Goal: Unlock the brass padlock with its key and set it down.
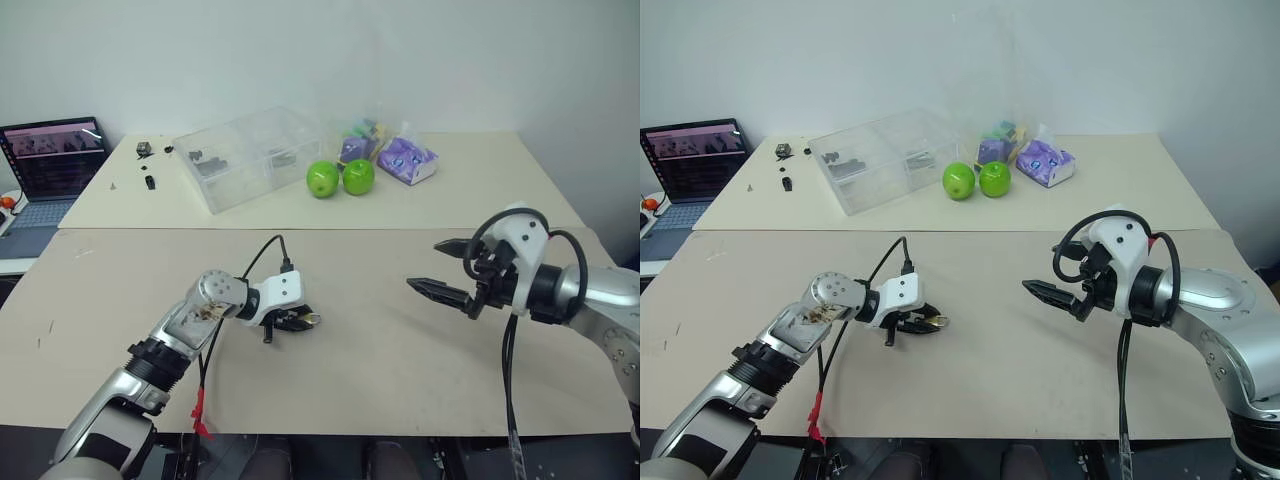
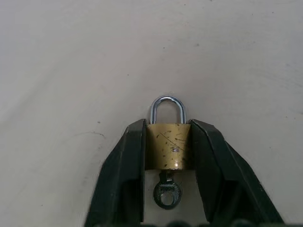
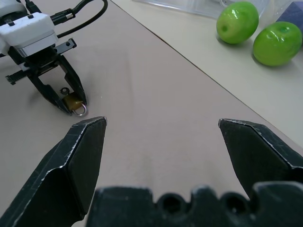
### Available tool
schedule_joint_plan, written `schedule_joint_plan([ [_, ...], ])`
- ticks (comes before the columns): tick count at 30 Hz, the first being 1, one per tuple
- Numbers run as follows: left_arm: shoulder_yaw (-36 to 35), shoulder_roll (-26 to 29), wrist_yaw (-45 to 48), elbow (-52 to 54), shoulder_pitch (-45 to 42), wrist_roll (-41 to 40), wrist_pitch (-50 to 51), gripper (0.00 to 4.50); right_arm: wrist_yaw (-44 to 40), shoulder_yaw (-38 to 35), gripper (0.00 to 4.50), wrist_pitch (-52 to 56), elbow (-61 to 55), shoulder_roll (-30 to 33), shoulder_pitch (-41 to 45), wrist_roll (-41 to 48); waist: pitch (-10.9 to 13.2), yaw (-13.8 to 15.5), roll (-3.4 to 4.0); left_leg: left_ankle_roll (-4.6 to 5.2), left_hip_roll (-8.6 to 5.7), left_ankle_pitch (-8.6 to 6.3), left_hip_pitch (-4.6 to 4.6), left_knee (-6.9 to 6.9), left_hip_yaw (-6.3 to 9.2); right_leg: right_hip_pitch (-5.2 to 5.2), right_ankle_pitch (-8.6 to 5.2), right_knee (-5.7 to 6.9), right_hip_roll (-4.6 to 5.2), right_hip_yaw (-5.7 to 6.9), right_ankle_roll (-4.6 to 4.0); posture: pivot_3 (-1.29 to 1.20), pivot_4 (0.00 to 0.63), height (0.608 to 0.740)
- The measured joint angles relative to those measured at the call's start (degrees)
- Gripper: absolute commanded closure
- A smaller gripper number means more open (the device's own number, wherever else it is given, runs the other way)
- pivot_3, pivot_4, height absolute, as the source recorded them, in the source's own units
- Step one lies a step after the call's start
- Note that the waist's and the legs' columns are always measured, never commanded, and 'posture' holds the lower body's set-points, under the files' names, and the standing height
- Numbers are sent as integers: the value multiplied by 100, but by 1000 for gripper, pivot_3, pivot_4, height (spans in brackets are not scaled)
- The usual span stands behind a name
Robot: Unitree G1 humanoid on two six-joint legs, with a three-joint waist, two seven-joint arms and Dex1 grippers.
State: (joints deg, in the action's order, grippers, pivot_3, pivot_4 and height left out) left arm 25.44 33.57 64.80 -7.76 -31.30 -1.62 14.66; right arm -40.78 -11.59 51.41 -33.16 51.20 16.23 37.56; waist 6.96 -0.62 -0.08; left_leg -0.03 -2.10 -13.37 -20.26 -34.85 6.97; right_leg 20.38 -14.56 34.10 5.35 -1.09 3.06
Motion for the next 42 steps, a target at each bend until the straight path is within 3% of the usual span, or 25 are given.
schedule_joint_plan([
  [6,-48,90,225,326,77,-75,313,89,-45,6,0,0,3,0,71,2,0,-6,-1,3,0,-2,-3,0,0,1,0,2,-1,0,0,0,150,740],
  [11,-330,387,578,926,63,-547,1077,89,-120,20,0,-1,48,2,65,1,3,-14,-3,4,4,-2,-2,-1,1,3,0,3,-5,1,1,0,150,740],
  [18,-1387,778,803,755,-933,-1199,1408,89,-731,481,0,-147,135,444,2,-140,3,-29,-3,5,6,-3,-1,4,5,7,-10,2,-8,9,16,0,150,740],
  [24,-1922,1398,1535,960,129,-1927,1449,89,-1881,1155,0,-612,302,750,349,-236,8,-204,-1,23,19,-13,0,1,-10,17,-5,9,-12,3,8,0,150,740],
  [27,-2177,1746,1886,1168,535,-2322,1535,89,-2202,1485,0,-729,400,482,909,-204,16,-187,-13,23,25,-13,1,0,-11,28,-4,2,-12,4,5,0,150,740],
  [31,-2728,1782,1533,1171,482,-2564,1718,89,-2329,2081,0,-740,730,45,1391,-330,17,-69,-17,22,26,-13,8,2,-3,25,-7,3,-12,18,11,0,150,740],
  [38,-2873,2220,1414,1141,731,-2246,1208,89,-2208,3361,0,-1468,1977,-1161,1777,-1515,15,-49,-17,7,26,-4,0,5,-37,87,4,86,-8,12,-6,0,150,740],
  [42,-2895,2239,1439,1185,994,-2186,835,89,-2150,3643,0,-1962,2683,-1635,2010,-2064,15,-61,-18,8,32,-5,1,6,-49,92,5,85,-9,12,-7,0,150,740],
])
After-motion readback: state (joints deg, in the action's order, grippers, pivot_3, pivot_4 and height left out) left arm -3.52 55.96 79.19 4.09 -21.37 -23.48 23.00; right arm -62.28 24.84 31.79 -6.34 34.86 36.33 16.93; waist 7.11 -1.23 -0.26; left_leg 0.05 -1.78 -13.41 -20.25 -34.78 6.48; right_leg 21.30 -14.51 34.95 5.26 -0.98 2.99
